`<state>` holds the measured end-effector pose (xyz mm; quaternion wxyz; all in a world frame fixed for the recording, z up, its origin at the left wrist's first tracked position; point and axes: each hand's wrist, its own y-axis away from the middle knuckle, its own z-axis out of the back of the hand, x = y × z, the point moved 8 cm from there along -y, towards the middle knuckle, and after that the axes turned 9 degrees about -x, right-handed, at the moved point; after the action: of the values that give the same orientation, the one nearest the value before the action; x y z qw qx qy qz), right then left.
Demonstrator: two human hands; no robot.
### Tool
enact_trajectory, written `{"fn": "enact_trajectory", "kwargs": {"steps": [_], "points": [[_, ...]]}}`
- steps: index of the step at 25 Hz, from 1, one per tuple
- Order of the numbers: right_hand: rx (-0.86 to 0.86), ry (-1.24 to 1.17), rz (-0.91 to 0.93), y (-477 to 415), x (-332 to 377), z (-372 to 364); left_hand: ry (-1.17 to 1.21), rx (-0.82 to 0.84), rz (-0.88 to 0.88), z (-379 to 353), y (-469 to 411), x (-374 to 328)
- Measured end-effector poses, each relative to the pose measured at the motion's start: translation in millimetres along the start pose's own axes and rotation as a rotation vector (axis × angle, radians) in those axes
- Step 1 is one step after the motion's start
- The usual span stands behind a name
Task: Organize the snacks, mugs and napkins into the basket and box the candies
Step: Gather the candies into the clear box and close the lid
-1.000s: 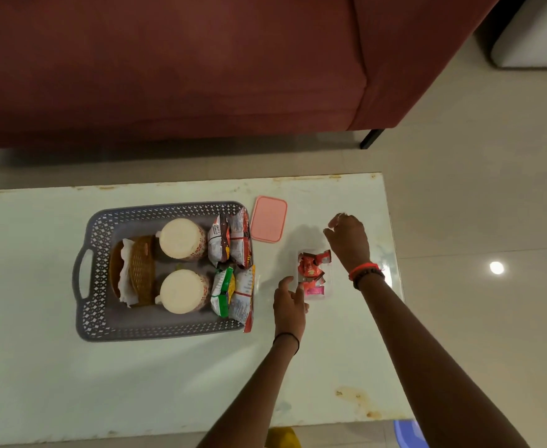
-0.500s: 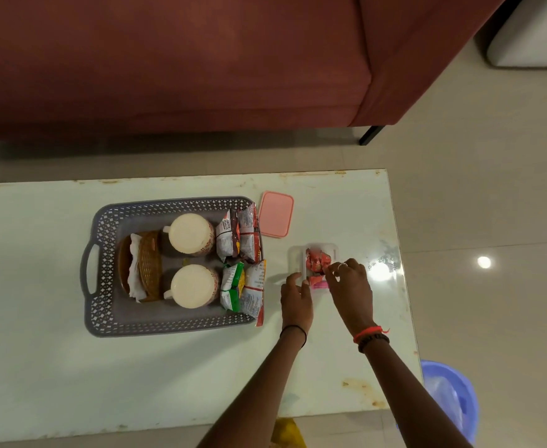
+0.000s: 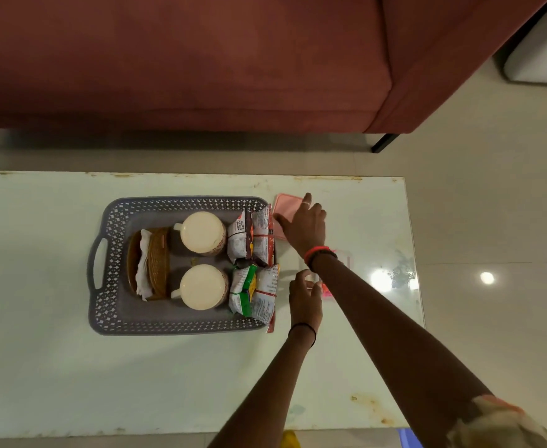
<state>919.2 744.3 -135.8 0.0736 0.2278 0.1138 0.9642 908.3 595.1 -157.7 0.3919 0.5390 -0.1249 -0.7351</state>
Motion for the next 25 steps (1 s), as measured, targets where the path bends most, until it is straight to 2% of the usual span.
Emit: {"fn": "enact_trajectory", "kwargs": {"steps": [4,8,12,16,19,20,23,25], "points": [[0.007,0.161,-0.114,-6,-5,-24,-0.025,0.019,-0.018,-4,-5,6],[0.012,0.021,-0.252,-13,-21,-29,0.07,0.005,0.021,-3,-3,9],[0.094,-0.27,-0.363,-22,-33,-30,0.007,0.008,-0.007,-2,-5,8],[0.258,-0.768,-0.581,-18,-47,-16,-0.024,-0.017,0.017,0,-9,8],[0.13,-1.003,-0.628,-16,-62,27,-0.058,0.021,-0.009,-2,-9,3],[0.033,-0.939,-0.571,-14,-71,48,-0.069,0.044,-0.006,-4,-9,1],[-0.271,-0.481,-0.274,6,-95,106,-0.115,0.08,0.025,-7,-11,-2],[-0.367,-0.318,-0.207,37,-109,117,-0.152,0.089,0.02,-10,-12,-5]]}}
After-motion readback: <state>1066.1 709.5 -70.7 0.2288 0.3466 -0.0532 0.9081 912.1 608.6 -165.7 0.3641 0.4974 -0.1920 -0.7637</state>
